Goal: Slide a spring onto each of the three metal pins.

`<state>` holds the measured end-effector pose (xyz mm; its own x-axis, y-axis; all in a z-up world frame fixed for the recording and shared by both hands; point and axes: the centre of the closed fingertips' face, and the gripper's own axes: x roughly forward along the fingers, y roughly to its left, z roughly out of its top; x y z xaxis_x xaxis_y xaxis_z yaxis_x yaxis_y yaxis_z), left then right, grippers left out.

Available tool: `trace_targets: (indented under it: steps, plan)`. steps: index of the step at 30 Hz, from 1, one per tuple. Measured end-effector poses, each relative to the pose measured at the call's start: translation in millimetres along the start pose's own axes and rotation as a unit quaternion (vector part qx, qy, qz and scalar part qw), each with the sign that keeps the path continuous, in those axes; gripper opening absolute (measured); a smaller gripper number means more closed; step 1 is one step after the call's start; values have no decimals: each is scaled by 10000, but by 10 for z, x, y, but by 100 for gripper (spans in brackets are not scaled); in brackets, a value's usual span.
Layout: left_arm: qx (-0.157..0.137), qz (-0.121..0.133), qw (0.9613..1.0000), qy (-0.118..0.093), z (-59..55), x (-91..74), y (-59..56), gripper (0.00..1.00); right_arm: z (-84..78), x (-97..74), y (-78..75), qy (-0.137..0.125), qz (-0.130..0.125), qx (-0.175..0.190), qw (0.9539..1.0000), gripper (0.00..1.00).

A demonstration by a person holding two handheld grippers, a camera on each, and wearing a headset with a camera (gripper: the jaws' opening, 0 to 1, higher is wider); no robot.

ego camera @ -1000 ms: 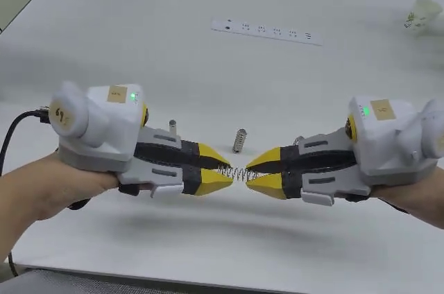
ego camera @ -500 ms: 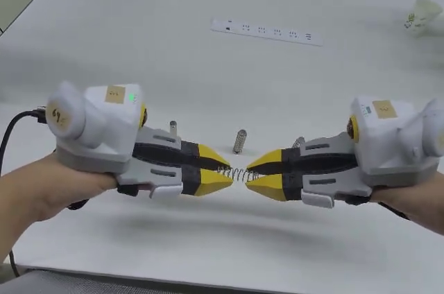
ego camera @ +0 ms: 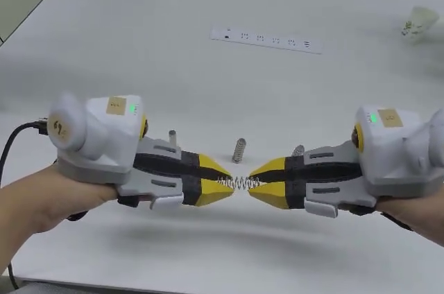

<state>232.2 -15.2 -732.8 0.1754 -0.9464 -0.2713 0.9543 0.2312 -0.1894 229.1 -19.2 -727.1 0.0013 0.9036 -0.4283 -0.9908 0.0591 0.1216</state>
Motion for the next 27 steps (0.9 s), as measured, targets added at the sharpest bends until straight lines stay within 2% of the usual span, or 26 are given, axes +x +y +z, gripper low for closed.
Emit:
trace_targets:
  steps: [11, 17, 27]
  plan:
    - [82, 60, 9996, 252, -131, 46, 18, 2, 142, 66, 28, 58, 49, -433, 9990, 8]
    - [7, 42, 9997, 233, -135, 93, 3, 2, 251, 132, 73, -34, 83, -595, 9982, 7]
    - [-4, 37, 9998, 219, -149, 104, 0, 2, 296, 227, 102, -43, 31, -747, 9972, 7]
